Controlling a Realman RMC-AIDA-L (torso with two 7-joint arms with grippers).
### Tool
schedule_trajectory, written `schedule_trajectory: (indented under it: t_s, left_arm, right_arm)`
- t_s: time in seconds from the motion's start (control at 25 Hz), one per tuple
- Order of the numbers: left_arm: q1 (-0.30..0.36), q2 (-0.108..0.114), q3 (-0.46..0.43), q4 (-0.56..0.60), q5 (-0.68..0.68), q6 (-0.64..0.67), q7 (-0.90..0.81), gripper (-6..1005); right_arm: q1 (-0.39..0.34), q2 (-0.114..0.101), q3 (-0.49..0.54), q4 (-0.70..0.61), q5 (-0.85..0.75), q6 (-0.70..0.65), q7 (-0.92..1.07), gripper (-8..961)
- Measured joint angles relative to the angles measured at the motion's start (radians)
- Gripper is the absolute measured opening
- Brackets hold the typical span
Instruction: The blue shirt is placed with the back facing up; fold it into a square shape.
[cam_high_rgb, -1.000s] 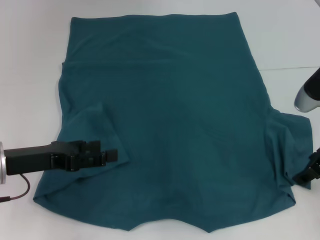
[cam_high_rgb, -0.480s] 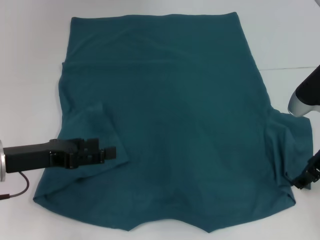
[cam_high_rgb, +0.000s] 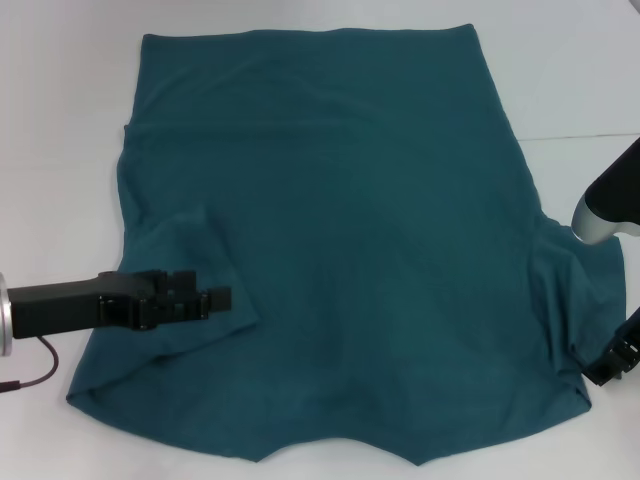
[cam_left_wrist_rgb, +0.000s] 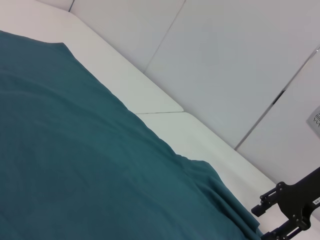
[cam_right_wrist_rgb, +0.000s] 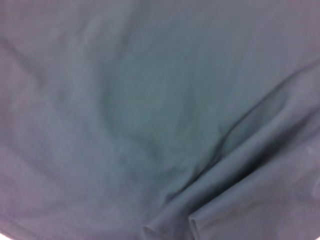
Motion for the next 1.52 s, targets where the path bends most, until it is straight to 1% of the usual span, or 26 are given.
schedule_trajectory:
  t_s: [0.36, 0.8, 1.0, 1.24, 1.52]
  left_arm:
    - [-0.001, 0.001, 0.000, 0.000, 0.000, -0.002, -0.007, 849]
    - [-0.001, 0.001, 0.005, 0.000, 0.000, -0.010, -0.010, 847]
    - [0.000, 0.000, 0.006, -0.003, 0.000, -0.010, -0.009, 848]
    - [0.005, -0.003, 0.005, -0.001, 0.000, -0.008, -0.009, 848]
    - [0.007, -0.004, 0.005, 0.000, 0.000, -0.005, -0.010, 847]
  right_arm:
    - [0.004, -0.012, -0.021, 0.031, 0.000, 0.031, 0.020, 775]
    - [0.011, -0.016, -0.029, 0.053, 0.000, 0.033, 0.024, 776]
    - [0.012, -0.015, -0.030, 0.054, 0.000, 0.034, 0.024, 744]
    - [0.014, -0.015, -0.030, 0.054, 0.000, 0.037, 0.025, 527]
    - [0.016, -0.013, -0.040, 0.053, 0.001, 0.036, 0.027, 475]
